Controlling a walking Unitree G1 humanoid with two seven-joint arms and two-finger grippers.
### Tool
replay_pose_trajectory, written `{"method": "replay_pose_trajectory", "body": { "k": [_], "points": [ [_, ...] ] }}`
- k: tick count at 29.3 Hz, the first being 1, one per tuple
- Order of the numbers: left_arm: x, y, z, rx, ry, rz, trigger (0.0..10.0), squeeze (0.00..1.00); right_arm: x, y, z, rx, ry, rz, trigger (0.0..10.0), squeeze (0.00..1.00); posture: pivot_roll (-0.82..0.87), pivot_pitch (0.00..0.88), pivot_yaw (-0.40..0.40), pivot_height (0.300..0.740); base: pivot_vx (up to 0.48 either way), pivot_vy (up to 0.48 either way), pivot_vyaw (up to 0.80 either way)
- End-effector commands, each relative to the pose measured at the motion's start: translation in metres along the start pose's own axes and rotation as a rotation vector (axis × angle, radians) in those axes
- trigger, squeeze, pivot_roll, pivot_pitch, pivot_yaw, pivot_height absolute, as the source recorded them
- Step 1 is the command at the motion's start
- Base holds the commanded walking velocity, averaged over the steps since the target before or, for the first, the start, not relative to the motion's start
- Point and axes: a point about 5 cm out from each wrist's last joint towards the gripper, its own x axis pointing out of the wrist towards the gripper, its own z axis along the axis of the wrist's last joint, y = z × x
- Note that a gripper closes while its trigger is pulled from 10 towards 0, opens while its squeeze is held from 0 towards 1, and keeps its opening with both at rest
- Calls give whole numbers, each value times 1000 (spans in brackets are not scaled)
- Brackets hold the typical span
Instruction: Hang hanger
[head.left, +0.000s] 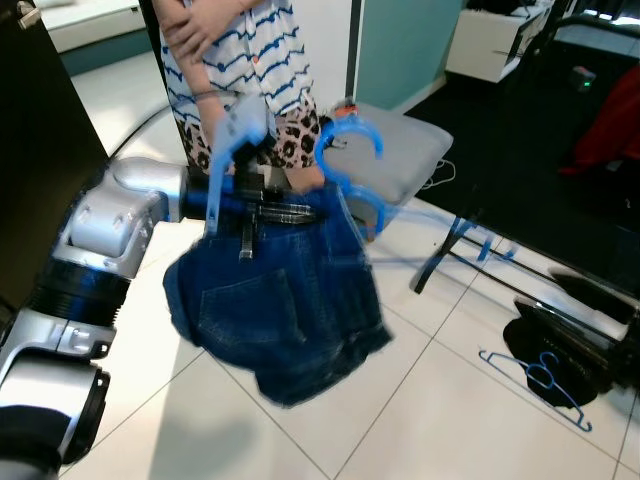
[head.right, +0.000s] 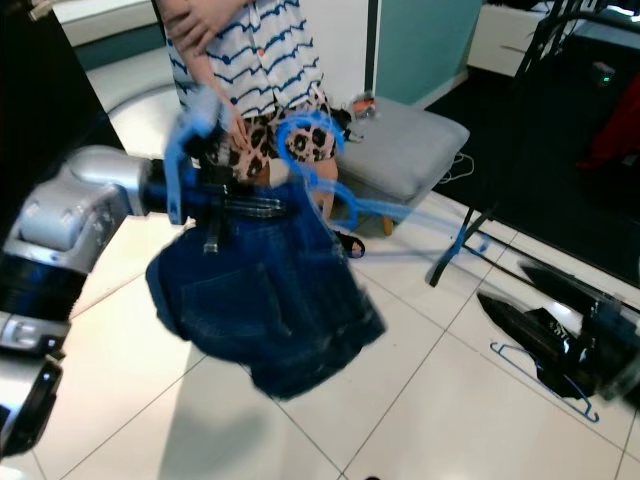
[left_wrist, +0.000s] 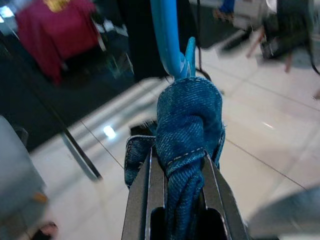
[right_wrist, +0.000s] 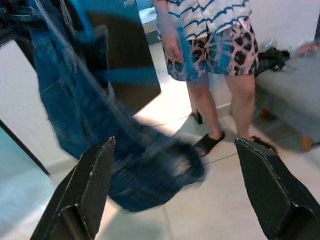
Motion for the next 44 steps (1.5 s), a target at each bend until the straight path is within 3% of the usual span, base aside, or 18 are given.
{"method": "replay_pose_trajectory", "body": {
  "k": [1,3,4,7,10,12,15,16,20,24,26,31,39,44],
  "points": [
    [-1,7,32,74,-164,19,0,0,-4,3,-22,149,-51,-8,10000,153,-19,141,44,740,0,0,0],
    [-1,8,36,80,-186,21,0,0,-5,2,-28,188,-68,-14,10000,153,-19,141,44,740,0,0,0],
    [-3,10,42,91,-226,20,0,0,-5,-2,-35,231,-83,-44,10000,0,-14,140,42,740,0,0,0],
    [-4,10,59,120,-331,-4,0,0,4,-10,-50,370,-152,-106,10000,0,-11,141,43,740,0,0,0],
    [-3,10,61,128,-350,-16,0,0,10,-11,-52,393,-162,-108,10000,0,-10,141,42,740,0,0,0],
    [3,8,67,159,-375,-35,0,0,20,-11,-46,474,-263,-69,10000,0,-5,140,39,740,0,0,0],
    [3,8,67,159,-375,-35,0,0,20,-11,-46,474,-263,-69,10000,0,-5,140,39,740,0,0,0],
    [7,7,69,177,-381,-38,0,0,23,-11,-40,515,-329,-39,10000,0,-4,140,37,740,0,0,0],
    [13,8,71,205,-389,-35,0,0,22,-11,-34,563,-412,-4,10000,0,-2,140,35,740,0,0,0],
    [15,8,73,217,-394,-31,0,0,17,-10,-35,565,-391,0,10000,0,-2,142,36,740,0,0,0],
    [17,8,80,233,-425,-35,0,0,16,-1,-49,532,-220,22,10000,0,-4,145,39,740,0,0,0],
    [19,7,87,255,-462,-47,0,0,17,1,-62,530,-86,14,10000,0,-4,144,37,740,0,0,0],
    [19,7,91,268,-476,-41,0,0,18,-1,-67,534,-35,-4,10000,0,-2,142,36,740,0,0,0],
    [19,8,93,281,-485,-30,0,0,13,-6,-54,527,-128,-8,10000,0,1,141,37,740,0,0,0]
  ]
}}
